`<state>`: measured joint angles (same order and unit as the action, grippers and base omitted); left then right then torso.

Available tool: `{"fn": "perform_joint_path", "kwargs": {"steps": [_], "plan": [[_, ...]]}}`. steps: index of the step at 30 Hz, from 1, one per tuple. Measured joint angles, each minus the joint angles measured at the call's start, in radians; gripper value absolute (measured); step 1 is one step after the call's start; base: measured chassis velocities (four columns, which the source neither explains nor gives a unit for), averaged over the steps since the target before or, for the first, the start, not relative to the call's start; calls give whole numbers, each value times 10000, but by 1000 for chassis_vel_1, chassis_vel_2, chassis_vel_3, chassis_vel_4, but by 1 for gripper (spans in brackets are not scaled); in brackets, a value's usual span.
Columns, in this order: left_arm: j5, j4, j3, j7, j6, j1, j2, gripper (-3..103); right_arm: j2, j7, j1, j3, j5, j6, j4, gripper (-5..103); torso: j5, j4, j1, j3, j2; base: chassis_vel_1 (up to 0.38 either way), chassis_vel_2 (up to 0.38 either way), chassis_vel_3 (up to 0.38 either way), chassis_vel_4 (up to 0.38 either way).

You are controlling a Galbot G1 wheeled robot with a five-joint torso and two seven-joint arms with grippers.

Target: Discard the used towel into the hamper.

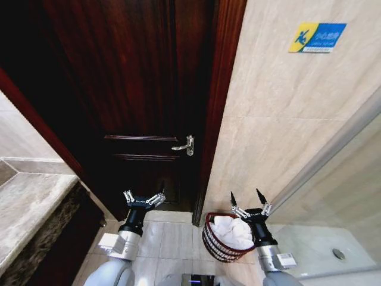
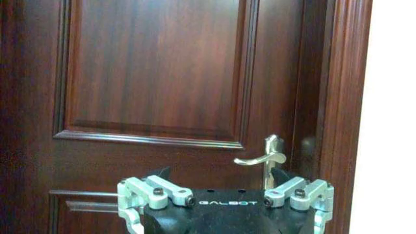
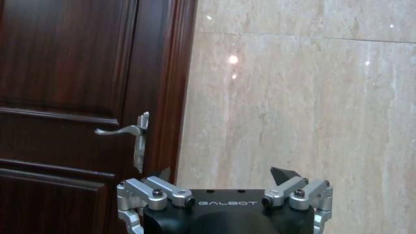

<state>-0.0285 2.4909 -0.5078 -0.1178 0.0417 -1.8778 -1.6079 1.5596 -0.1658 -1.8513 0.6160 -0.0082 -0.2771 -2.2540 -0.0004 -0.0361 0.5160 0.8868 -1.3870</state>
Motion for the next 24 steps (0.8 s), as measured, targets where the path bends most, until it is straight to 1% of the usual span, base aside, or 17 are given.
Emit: {"fn": "perform_joint_path", "kwargs": {"steps": [13,24], "plan": [[0,0,2,0,0,0,-1,100,-1,0,-1,2,0,0,0,100,7,0,-5,-3,7,-10,-12,13,8],[0,0,3,0,0,0,-1,100,-1,0,-1,2,0,0,0,100,3,1,-6,-6,10,-14,-13,14,9]]}}
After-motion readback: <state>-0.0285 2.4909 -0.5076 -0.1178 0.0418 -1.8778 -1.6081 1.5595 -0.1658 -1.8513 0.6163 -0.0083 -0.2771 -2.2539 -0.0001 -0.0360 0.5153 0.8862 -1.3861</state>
